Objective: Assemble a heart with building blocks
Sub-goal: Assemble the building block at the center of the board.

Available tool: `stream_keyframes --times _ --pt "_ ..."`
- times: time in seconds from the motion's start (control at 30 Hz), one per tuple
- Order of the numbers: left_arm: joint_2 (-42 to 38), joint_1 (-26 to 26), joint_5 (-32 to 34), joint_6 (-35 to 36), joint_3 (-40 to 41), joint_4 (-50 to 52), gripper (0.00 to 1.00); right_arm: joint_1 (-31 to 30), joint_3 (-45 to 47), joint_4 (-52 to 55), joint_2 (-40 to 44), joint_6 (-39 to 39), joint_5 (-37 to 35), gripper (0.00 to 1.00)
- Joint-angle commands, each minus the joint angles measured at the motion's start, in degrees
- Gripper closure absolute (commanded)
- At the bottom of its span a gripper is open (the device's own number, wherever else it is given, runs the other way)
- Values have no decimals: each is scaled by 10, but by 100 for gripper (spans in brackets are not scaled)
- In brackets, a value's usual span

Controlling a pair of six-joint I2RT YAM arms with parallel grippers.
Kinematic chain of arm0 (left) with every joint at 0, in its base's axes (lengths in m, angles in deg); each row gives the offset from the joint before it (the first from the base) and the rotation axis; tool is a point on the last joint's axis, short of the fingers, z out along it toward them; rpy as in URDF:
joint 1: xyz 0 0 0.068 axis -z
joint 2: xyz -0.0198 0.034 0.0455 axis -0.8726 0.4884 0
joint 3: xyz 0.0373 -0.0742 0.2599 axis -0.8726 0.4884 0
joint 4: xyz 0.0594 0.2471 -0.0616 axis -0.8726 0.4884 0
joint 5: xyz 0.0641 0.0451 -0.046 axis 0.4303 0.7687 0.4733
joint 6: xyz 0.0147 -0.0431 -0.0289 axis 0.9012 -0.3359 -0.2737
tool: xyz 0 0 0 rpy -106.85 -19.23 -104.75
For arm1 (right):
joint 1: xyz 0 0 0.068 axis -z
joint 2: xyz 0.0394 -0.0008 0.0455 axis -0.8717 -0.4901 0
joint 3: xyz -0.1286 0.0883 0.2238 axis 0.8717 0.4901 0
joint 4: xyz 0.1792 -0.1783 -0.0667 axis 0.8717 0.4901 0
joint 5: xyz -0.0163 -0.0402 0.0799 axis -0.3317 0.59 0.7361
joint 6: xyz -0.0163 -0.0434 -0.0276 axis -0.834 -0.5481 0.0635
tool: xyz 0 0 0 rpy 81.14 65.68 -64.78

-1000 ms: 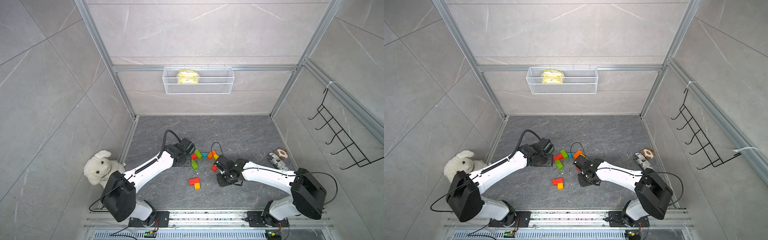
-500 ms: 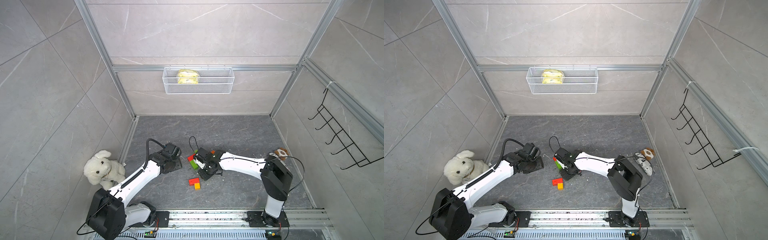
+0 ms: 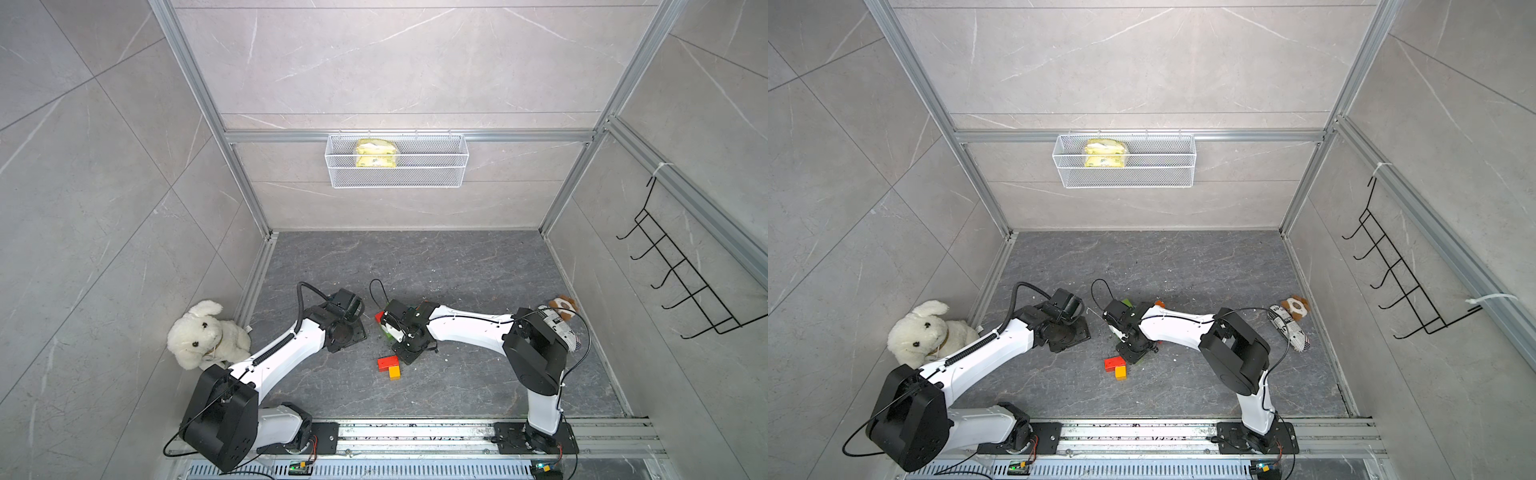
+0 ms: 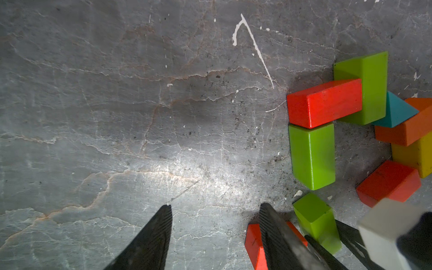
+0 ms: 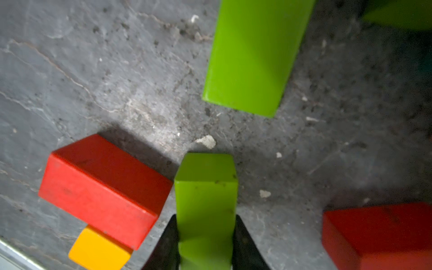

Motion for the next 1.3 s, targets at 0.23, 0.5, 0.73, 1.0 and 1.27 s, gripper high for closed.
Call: stream_keyframes --times 0.23,0.5,0.73,1.0,1.27 --pt "-2 -3 -1 -8 -1 1 36 -3 -9 -8 -1 -3 -5 88" --pt "17 -3 -3 -2 -7 -3 37 -3 -34 -13 -27 -5 -9 90" --pt "24 -3 -7 -2 -9 -10 37 -4 -39 -15 -43 -9 -27 89" --pt "31 -3 -10 0 -11 -11 37 -3 -49 -15 -53 -3 -72 88" --pt "31 -2 -11 3 -6 -14 37 2 -39 -18 -48 1 -76 87"
